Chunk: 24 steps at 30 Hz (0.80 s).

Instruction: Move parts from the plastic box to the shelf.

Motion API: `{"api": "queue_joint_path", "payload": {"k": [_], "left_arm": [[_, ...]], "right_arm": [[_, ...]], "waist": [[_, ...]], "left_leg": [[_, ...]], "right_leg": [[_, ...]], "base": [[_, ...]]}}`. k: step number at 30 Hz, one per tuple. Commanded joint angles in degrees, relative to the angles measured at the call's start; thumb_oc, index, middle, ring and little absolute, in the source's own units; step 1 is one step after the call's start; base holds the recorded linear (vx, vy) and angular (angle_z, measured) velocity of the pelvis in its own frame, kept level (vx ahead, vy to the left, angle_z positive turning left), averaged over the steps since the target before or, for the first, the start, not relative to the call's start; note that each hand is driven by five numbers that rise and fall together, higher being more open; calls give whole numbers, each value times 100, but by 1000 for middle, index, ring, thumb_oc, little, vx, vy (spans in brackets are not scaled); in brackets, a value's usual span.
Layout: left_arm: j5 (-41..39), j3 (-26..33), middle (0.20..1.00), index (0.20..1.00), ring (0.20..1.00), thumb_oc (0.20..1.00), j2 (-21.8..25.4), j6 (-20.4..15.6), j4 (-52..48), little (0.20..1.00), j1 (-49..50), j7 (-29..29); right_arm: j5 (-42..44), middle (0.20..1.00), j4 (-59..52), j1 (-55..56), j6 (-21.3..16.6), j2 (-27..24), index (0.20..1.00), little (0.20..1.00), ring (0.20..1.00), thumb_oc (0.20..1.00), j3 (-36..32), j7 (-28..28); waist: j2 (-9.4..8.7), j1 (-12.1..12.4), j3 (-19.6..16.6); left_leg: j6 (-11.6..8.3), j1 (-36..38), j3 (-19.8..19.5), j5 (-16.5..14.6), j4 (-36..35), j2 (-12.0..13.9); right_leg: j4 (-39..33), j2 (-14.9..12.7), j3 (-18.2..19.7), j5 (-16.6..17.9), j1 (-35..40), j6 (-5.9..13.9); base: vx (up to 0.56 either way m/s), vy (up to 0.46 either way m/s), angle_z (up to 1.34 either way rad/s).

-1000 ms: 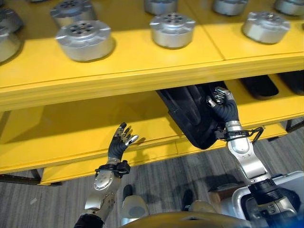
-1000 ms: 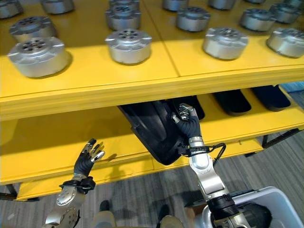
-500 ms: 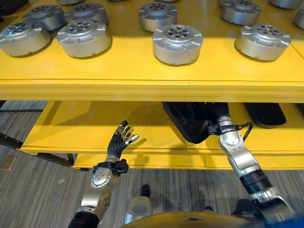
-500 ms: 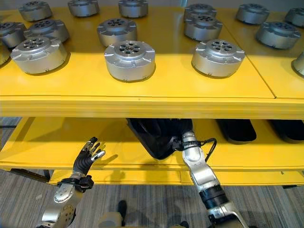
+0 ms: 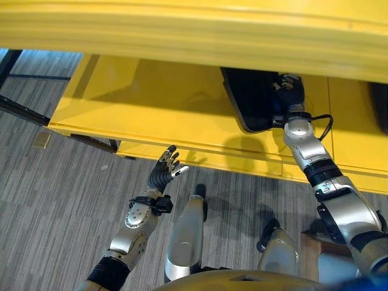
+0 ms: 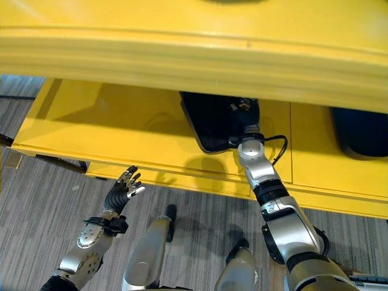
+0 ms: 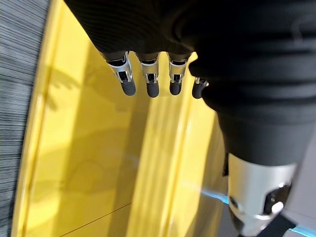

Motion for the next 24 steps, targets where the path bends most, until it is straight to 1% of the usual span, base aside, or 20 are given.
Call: {"api": "queue_joint_path", "payload": {"k": [1, 2, 6, 7, 8, 9, 10, 11, 15, 16, 24], "left_arm": [[-65, -161, 1000, 1000, 1000, 1000, 3, -258, -350, 1000, -62, 54], [-77, -224, 1000, 1000, 1000, 1000, 10, -255, -315, 1000, -119, 66], [-92, -432, 1000, 1000, 1000, 1000, 67, -237, -281, 1000, -337, 111], [-89, -483, 1000, 1000, 1000, 1000, 68, -243, -262, 1000, -409, 128], [-99, -513, 1000, 1000, 1000, 1000, 66, -244, -251, 1000, -449, 150], [-118, -528, 1000, 1000, 1000, 1000, 64, -248, -225, 1000, -509, 185], [-142, -545, 1000, 1000, 1000, 1000, 57, -257, -220, 1000, -539, 212], [-132, -556, 1000, 1000, 1000, 1000, 55, -279, -201, 1000, -592, 256], [-160, -597, 1000, 1000, 1000, 1000, 53, -289, -219, 1000, -706, 326], [-167, -615, 1000, 1000, 1000, 1000, 57, -295, -212, 1000, -713, 337], [-188, -662, 1000, 1000, 1000, 1000, 142, -337, -208, 1000, -836, 354]], "right_arm": [[364, 200, 271, -968, -409, -261, 200, 200, 200, 200, -244, -307], [452, 200, 604, -1153, -421, -247, 200, 200, 200, 200, -250, -342], [564, 200, 1314, -1716, -403, -290, 200, 200, 200, 200, -183, -489], [603, 200, 1445, -1858, -438, -326, 200, 200, 200, 200, -210, -548], [665, 200, 1578, -1937, -452, -321, 200, 200, 200, 200, -254, -631], [743, 200, 1675, -2025, -484, -314, 200, 200, 200, 200, -306, -683], [766, 200, 1755, -2079, -479, -331, 200, 200, 200, 200, -293, -715], [804, 200, 1834, -2172, -504, -389, 200, 200, 200, 200, -314, -778], [953, 200, 2116, -2350, -512, -522, 200, 200, 200, 200, -373, -885], [968, 200, 2170, -2408, -506, -572, 200, 200, 200, 200, -359, -922], [1118, 200, 2608, -2831, -444, -789, 200, 200, 200, 200, -194, -857]], "waist": [[4, -10, -15], [23, -8, 23], [59, -14, 109], [79, -27, 132], [73, -36, 131], [93, -54, 159], [86, -58, 150], [107, -66, 183], [142, -57, 204], [125, -56, 189], [132, 4, 228]], "left_leg": [[-122, 3, 9, -280, 282, 161], [-124, -50, 0, -307, 333, 163], [-117, -178, -52, -327, 391, 142], [-77, -267, -48, -187, 362, 131], [-111, -237, -58, -330, 412, 139], [-77, -304, -55, -206, 395, 116], [-106, -252, -64, -350, 432, 123], [-69, -332, -64, -229, 422, 106], [-61, -404, -93, -250, 465, 85], [-89, -359, -104, -386, 501, 83], [-72, -443, -128, -390, 534, 49]], "right_leg": [[600, 179, 68, -341, -27, -224], [693, 178, 85, -391, -101, -234], [772, 189, 127, -425, -248, -250], [766, 185, 102, -320, -336, -300], [802, 194, 130, -434, -303, -252], [796, 191, 112, -345, -366, -302], [830, 196, 139, -465, -330, -256], [823, 190, 120, -373, -397, -304], [855, 173, 102, -405, -449, -306], [886, 182, 137, -511, -414, -263], [857, 168, 114, -467, -464, -240]], "base": [[22, -35, -4], [28, -33, 2], [-49, -12, -1], [0, 0, 0], [-76, 16, 2], [77, -15, 3], [-68, 24, 7], [2, 4, 5], [0, 1, 5], [79, -22, 3], [9, -3, 2]]}}
